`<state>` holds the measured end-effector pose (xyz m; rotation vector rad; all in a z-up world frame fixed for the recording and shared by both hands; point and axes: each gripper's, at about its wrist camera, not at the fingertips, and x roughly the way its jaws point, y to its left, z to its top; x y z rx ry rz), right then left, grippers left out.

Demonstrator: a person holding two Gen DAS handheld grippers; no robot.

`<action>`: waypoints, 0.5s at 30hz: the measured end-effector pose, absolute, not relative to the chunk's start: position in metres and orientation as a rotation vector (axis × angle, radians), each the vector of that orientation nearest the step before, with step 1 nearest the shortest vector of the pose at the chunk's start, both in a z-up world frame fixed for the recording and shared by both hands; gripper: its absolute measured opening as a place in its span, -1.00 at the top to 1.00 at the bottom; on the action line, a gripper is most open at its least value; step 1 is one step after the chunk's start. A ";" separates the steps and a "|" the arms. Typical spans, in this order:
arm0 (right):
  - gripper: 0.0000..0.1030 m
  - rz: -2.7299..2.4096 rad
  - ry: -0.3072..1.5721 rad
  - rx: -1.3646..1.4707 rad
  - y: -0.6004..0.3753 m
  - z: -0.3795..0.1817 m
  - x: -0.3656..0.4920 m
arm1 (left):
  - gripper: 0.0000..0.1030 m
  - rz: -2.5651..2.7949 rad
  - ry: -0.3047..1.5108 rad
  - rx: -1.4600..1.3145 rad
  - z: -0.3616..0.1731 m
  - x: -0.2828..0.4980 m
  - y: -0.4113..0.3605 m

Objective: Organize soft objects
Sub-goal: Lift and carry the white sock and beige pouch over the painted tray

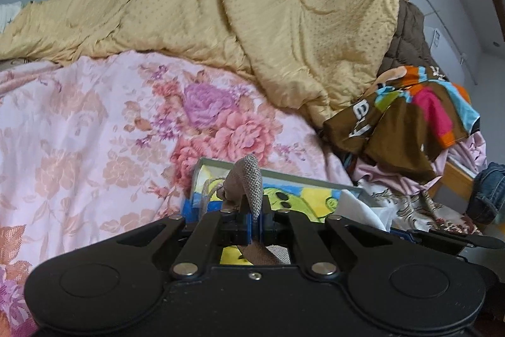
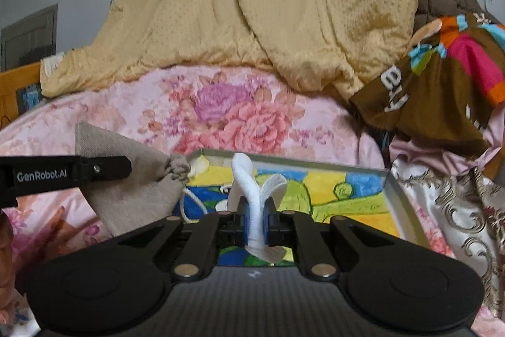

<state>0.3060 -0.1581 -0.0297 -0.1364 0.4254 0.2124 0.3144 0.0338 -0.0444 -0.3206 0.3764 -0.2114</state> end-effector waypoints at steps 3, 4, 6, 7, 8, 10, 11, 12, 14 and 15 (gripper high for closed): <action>0.82 0.210 0.457 -0.135 -0.157 -0.037 0.312 | 0.93 -0.208 0.406 -0.327 -0.052 0.321 0.038; 0.82 0.209 0.465 -0.133 -0.158 -0.038 0.314 | 0.93 -0.202 0.416 -0.325 -0.055 0.323 0.039; 0.82 0.212 0.482 -0.133 -0.158 -0.042 0.317 | 0.93 -0.194 0.434 -0.311 -0.060 0.325 0.038; 0.82 0.214 0.487 -0.133 -0.159 -0.043 0.318 | 0.92 -0.190 0.443 -0.304 -0.062 0.326 0.038; 0.81 0.213 0.494 -0.135 -0.159 -0.044 0.319 | 0.91 -0.189 0.454 -0.300 -0.064 0.327 0.038; 0.81 0.211 0.507 -0.141 -0.159 -0.046 0.320 | 0.90 -0.188 0.473 -0.297 -0.067 0.329 0.038; 0.80 0.210 0.513 -0.145 -0.159 -0.047 0.321 | 0.90 -0.186 0.481 -0.293 -0.068 0.330 0.038; 0.78 0.210 0.518 -0.147 -0.159 -0.048 0.322 | 0.89 -0.182 0.487 -0.286 -0.070 0.330 0.037; 0.76 0.210 0.529 -0.153 -0.158 -0.049 0.322 | 0.89 -0.173 0.499 -0.274 -0.071 0.331 0.037; 0.75 0.210 0.533 -0.155 -0.158 -0.050 0.322 | 0.88 -0.171 0.503 -0.274 -0.071 0.332 0.037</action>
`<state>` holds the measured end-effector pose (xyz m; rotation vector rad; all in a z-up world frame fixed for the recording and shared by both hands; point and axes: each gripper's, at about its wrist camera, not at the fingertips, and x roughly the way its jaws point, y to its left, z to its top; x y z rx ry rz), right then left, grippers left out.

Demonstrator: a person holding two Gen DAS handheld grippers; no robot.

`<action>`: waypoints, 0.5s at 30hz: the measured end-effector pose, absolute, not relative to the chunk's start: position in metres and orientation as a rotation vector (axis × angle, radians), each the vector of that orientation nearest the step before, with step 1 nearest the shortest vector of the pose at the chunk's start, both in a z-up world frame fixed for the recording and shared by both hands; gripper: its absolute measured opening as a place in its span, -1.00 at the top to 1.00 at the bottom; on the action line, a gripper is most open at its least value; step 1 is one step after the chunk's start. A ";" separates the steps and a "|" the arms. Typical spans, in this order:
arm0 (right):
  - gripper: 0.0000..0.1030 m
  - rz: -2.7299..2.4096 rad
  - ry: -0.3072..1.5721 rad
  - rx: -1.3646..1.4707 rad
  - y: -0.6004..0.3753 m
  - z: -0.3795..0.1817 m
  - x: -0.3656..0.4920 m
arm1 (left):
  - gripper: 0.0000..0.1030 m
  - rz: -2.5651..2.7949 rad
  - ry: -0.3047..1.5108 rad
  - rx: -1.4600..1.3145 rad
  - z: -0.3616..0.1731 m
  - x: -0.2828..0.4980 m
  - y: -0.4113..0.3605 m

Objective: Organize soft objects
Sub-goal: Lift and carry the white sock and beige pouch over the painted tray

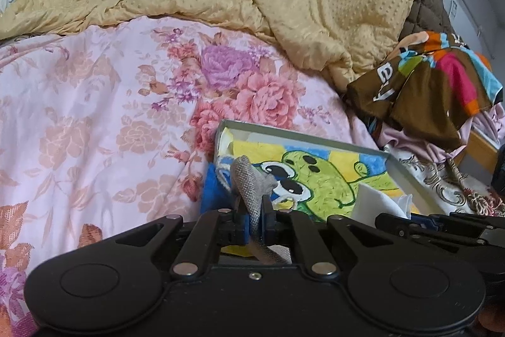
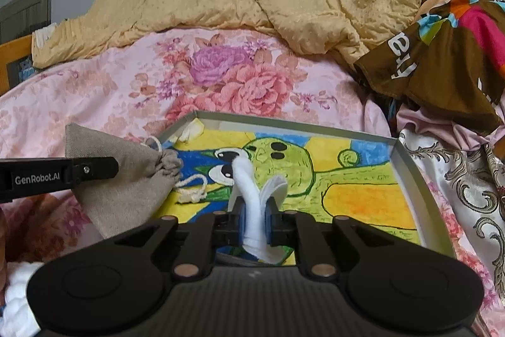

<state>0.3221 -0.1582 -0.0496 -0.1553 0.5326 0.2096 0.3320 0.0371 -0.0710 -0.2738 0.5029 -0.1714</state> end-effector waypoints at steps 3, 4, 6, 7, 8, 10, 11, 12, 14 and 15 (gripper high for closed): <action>0.73 0.213 0.538 -0.158 -0.157 -0.050 0.322 | 0.86 -0.172 0.514 -0.273 -0.071 0.333 0.037; 0.72 0.215 0.540 -0.158 -0.157 -0.050 0.322 | 0.85 -0.175 0.518 -0.269 -0.072 0.333 0.036; 0.70 0.222 0.545 -0.161 -0.157 -0.051 0.322 | 0.83 -0.184 0.527 -0.265 -0.072 0.333 0.035; 0.69 0.225 0.547 -0.164 -0.156 -0.052 0.322 | 0.82 -0.187 0.530 -0.265 -0.073 0.333 0.035; 0.66 0.229 0.548 -0.165 -0.156 -0.052 0.322 | 0.80 -0.189 0.534 -0.269 -0.074 0.333 0.036; 0.61 0.233 0.550 -0.164 -0.156 -0.052 0.322 | 0.75 -0.186 0.540 -0.280 -0.075 0.334 0.038; 0.56 0.236 0.551 -0.163 -0.156 -0.052 0.323 | 0.72 -0.181 0.543 -0.282 -0.075 0.334 0.038; 0.50 0.239 0.553 -0.160 -0.156 -0.052 0.323 | 0.71 -0.177 0.543 -0.283 -0.075 0.334 0.039; 0.43 0.241 0.550 -0.157 -0.156 -0.052 0.323 | 0.70 -0.171 0.544 -0.282 -0.075 0.334 0.039; 0.37 0.244 0.550 -0.156 -0.156 -0.052 0.323 | 0.67 -0.168 0.544 -0.280 -0.075 0.334 0.039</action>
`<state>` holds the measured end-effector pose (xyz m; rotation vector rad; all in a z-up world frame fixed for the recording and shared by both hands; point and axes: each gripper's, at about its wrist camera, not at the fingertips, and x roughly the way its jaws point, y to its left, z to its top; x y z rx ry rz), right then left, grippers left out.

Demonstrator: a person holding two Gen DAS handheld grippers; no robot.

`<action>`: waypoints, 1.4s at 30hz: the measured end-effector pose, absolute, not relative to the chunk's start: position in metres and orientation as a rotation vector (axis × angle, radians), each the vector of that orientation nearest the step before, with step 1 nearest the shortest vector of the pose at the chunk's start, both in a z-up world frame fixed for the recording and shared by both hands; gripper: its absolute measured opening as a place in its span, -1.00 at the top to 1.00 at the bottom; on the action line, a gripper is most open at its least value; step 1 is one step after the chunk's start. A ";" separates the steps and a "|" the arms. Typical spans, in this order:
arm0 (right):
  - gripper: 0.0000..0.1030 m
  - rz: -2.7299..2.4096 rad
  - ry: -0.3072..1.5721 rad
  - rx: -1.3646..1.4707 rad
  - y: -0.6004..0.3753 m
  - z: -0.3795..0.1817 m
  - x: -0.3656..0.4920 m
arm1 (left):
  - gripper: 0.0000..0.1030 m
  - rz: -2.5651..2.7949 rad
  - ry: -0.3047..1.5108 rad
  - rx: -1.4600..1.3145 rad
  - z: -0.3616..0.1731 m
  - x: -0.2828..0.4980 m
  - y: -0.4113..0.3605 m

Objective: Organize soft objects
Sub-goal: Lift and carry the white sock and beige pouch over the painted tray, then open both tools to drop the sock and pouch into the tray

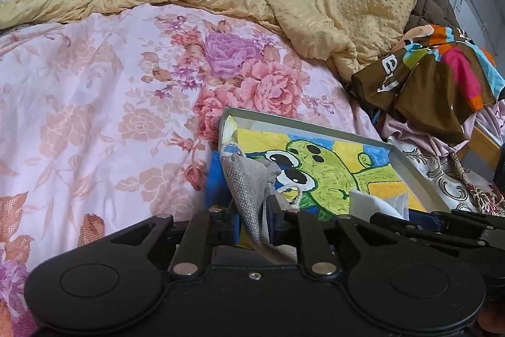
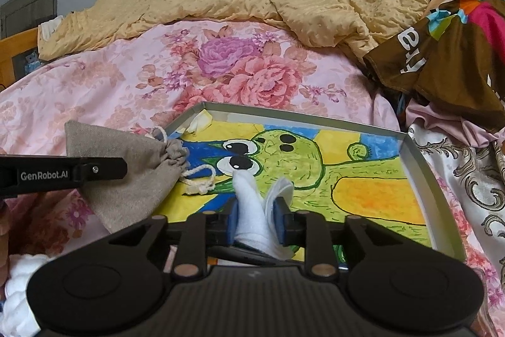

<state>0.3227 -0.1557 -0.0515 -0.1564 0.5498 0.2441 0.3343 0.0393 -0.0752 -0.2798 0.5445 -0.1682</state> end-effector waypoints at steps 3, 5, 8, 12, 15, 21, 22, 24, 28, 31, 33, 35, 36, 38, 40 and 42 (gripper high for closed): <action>0.23 0.252 0.548 -0.153 -0.155 -0.051 0.322 | 0.53 -0.168 0.548 -0.269 -0.075 0.334 0.038; 0.13 0.258 0.548 -0.150 -0.155 -0.050 0.322 | 0.39 -0.167 0.550 -0.261 -0.074 0.333 0.037; -0.02 0.266 0.549 -0.146 -0.154 -0.049 0.322 | 0.20 -0.165 0.547 -0.252 -0.073 0.331 0.036; -0.19 0.273 0.547 -0.136 -0.154 -0.045 0.320 | -0.14 -0.151 0.529 -0.261 -0.068 0.325 0.036; -0.36 0.272 0.536 -0.135 -0.155 -0.041 0.316 | -0.37 -0.127 0.507 -0.260 -0.063 0.319 0.037; -0.60 0.262 0.507 -0.120 -0.157 -0.026 0.303 | -0.65 -0.090 0.466 -0.259 -0.049 0.304 0.042; -0.62 0.263 0.502 -0.114 -0.158 -0.024 0.301 | -0.70 -0.084 0.459 -0.260 -0.047 0.301 0.043; -0.71 0.263 0.487 -0.102 -0.160 -0.017 0.295 | -0.77 -0.065 0.452 -0.261 -0.043 0.295 0.046; -0.82 0.262 0.452 -0.095 -0.163 -0.001 0.279 | -0.92 -0.039 0.436 -0.276 -0.032 0.279 0.052; -0.96 0.260 0.414 -0.097 -0.167 0.010 0.265 | -0.95 -0.030 0.425 -0.267 -0.024 0.264 0.055; -0.99 0.264 0.390 -0.093 -0.171 0.018 0.255 | -0.98 -0.021 0.412 -0.256 -0.018 0.253 0.055; -0.99 0.267 0.372 -0.086 -0.175 0.025 0.245 | -0.98 -0.020 0.400 -0.243 -0.012 0.243 0.054; -0.99 0.269 0.362 -0.082 -0.177 0.028 0.240 | -0.98 -0.020 0.395 -0.235 -0.009 0.238 0.053; -0.99 0.272 0.337 -0.076 -0.182 0.034 0.228 | -0.98 -0.021 0.384 -0.223 -0.002 0.226 0.051; -0.99 0.270 0.324 -0.076 -0.186 0.038 0.218 | -0.98 -0.026 0.378 -0.210 0.002 0.216 0.048; -0.99 0.271 0.315 -0.075 -0.191 0.043 0.207 | -0.98 -0.034 0.372 -0.199 0.007 0.207 0.045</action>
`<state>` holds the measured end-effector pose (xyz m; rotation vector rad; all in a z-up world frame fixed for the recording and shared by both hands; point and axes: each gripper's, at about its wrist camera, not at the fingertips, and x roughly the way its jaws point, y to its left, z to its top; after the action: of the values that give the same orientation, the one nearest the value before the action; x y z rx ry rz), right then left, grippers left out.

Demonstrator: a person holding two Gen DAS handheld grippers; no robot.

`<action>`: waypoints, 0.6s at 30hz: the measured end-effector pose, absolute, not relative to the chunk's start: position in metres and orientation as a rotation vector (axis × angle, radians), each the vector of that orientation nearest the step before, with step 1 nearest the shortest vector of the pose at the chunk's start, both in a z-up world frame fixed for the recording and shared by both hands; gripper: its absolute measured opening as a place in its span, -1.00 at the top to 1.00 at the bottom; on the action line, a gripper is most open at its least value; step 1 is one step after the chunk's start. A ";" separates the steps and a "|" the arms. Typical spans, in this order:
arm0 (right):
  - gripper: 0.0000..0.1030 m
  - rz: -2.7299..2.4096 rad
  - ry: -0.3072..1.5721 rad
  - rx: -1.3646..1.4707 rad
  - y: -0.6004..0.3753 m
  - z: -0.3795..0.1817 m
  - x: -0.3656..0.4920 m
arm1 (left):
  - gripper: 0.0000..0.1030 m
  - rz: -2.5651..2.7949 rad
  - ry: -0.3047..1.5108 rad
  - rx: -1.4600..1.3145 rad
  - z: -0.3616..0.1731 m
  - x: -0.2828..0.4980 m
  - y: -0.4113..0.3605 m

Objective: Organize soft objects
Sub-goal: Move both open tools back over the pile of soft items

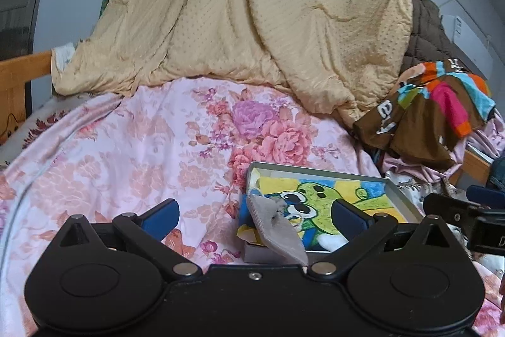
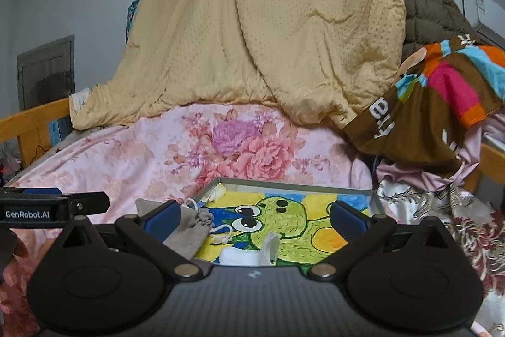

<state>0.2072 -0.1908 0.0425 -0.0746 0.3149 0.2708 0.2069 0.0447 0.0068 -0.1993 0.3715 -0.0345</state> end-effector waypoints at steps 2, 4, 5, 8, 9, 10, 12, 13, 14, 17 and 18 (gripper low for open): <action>-0.99 0.265 0.301 -0.060 -0.197 0.047 0.196 | -0.98 -0.046 0.364 -0.186 0.011 0.197 0.041; -0.99 0.264 0.295 -0.041 -0.203 0.050 0.186 | -0.98 -0.058 0.357 -0.171 0.014 0.188 0.036; -0.99 0.262 0.294 -0.033 -0.207 0.051 0.181 | -0.98 -0.064 0.355 -0.166 0.015 0.184 0.034; -0.99 0.257 0.302 -0.027 -0.215 0.053 0.167 | -0.98 -0.069 0.361 -0.168 0.016 0.172 0.030; -0.99 0.253 0.304 -0.029 -0.217 0.052 0.162 | -0.98 -0.072 0.367 -0.175 0.015 0.167 0.029; -0.99 0.248 0.309 -0.033 -0.219 0.052 0.157 | -0.98 -0.078 0.373 -0.181 0.014 0.164 0.029; -0.99 0.240 0.319 -0.045 -0.221 0.051 0.149 | -0.98 -0.087 0.387 -0.184 0.012 0.155 0.027; -0.99 0.236 0.324 -0.049 -0.221 0.051 0.145 | -0.98 -0.091 0.394 -0.183 0.011 0.152 0.027; -0.99 0.233 0.331 -0.053 -0.223 0.051 0.140 | -0.98 -0.096 0.399 -0.180 0.010 0.150 0.026; -0.99 0.231 0.346 -0.064 -0.224 0.049 0.128 | -0.98 -0.111 0.407 -0.168 0.008 0.140 0.022; -0.99 0.230 0.352 -0.068 -0.225 0.049 0.124 | -0.98 -0.114 0.408 -0.166 0.007 0.137 0.022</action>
<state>0.1243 -0.2254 0.0487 -0.0676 0.3515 0.2298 0.1374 0.0216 0.0074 -0.1660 0.4085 -0.1143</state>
